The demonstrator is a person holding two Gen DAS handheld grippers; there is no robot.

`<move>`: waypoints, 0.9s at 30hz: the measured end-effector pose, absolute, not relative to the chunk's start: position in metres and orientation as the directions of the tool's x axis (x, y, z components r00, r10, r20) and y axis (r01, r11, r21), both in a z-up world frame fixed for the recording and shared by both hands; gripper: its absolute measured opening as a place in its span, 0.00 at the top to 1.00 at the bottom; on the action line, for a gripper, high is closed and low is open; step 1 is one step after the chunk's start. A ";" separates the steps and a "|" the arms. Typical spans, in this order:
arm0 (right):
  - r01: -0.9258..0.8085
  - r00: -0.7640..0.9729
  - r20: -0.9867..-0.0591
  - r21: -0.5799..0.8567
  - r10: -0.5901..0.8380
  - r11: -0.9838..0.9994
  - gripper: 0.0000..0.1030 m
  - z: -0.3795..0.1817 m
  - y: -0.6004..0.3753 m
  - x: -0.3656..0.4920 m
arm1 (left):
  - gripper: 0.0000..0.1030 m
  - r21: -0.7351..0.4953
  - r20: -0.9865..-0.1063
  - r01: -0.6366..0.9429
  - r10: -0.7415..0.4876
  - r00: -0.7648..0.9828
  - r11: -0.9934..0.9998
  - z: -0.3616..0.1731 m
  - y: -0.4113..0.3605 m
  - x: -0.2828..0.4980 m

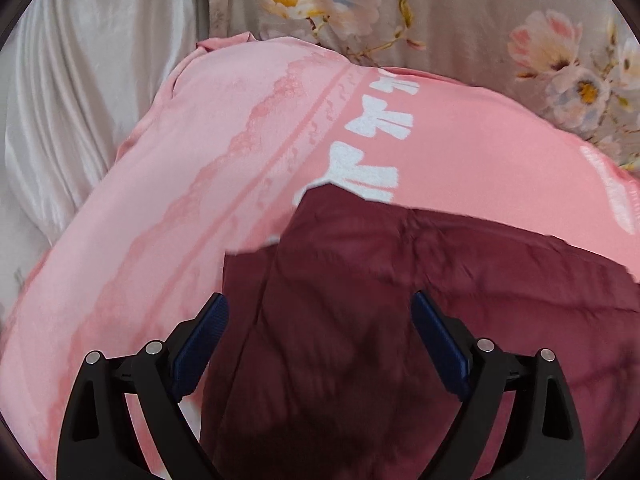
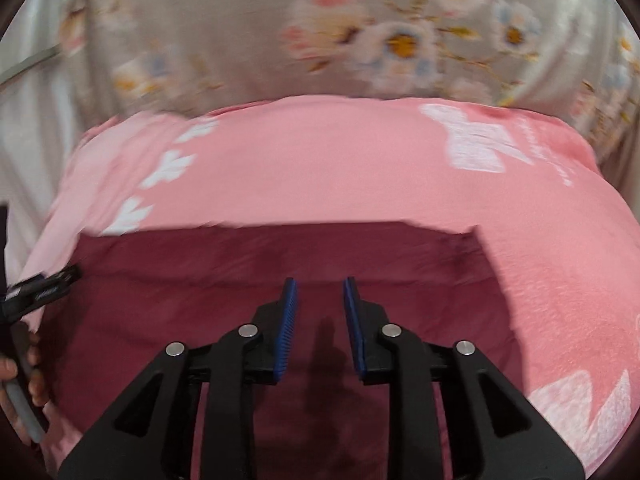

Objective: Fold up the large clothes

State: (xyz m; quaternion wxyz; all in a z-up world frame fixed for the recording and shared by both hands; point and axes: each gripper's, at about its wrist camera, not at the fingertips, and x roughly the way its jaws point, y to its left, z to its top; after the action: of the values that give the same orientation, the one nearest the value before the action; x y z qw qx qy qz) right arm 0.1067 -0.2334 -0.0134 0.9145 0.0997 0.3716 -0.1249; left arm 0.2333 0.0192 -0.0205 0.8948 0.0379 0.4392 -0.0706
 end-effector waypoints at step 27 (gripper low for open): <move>0.233 0.665 -0.745 0.144 -0.049 0.962 0.89 -0.070 -0.175 0.102 | 0.32 -0.382 -0.817 -0.001 -0.337 0.468 0.924 -0.057 0.100 0.162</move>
State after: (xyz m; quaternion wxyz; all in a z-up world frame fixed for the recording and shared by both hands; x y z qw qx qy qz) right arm 0.1018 -0.1748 -0.0702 0.9052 0.1143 0.4019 -0.0779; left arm 0.1621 0.0996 -0.0568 0.8402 -0.1672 0.5061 -0.0999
